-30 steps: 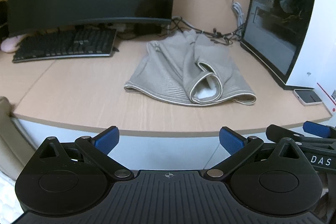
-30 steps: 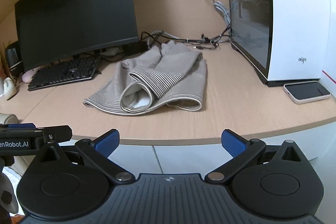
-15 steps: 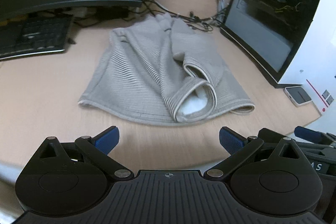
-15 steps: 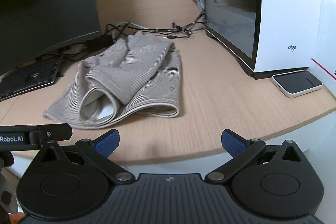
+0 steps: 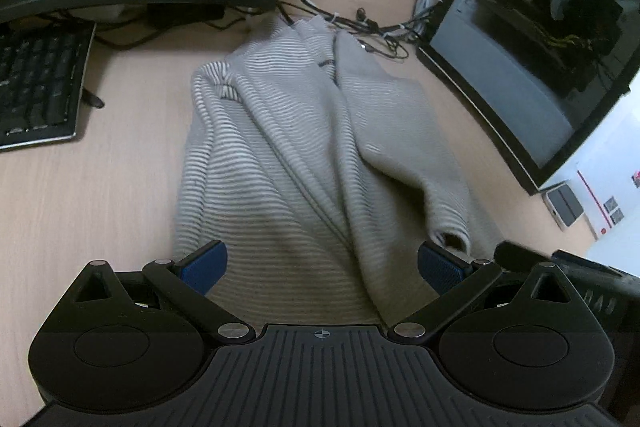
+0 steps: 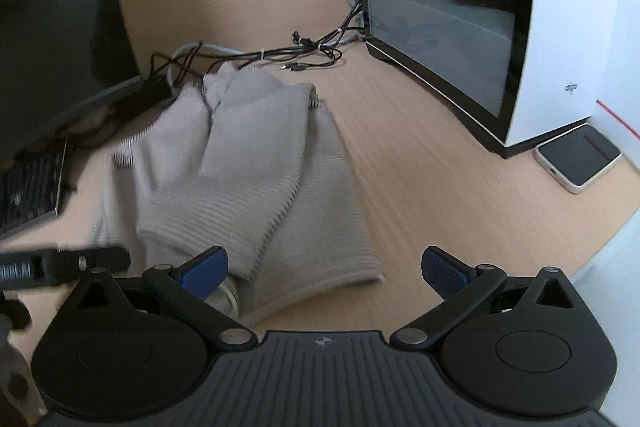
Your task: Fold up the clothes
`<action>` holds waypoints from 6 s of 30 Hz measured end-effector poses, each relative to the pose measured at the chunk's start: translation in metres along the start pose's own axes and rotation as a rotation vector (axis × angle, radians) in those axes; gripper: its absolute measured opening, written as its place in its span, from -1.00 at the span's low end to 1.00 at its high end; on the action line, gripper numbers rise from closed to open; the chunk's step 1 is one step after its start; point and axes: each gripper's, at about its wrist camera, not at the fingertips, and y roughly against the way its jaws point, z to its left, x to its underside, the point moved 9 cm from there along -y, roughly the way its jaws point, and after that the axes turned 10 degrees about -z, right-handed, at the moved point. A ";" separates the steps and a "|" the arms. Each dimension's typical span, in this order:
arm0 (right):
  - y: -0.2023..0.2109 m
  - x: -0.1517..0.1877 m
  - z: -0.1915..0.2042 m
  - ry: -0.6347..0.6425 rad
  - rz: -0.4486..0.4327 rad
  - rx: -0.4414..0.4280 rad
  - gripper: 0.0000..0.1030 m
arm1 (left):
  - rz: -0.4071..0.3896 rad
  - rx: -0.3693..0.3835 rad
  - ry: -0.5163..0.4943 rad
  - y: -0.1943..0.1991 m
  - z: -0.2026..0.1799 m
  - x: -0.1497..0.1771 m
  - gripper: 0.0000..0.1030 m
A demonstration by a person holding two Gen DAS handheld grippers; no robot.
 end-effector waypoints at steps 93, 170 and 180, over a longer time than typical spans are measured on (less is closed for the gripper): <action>-0.037 -0.125 -0.016 0.307 -0.182 -0.228 -0.13 | -0.137 -0.152 0.184 0.019 0.040 -0.037 1.00; -0.169 -0.185 -0.016 0.737 -0.297 0.193 -0.40 | -0.387 -0.769 0.119 0.092 0.225 -0.107 0.14; -0.132 -0.120 0.017 0.393 -0.029 -0.286 -0.29 | -0.397 -0.497 0.139 0.054 0.136 -0.118 0.44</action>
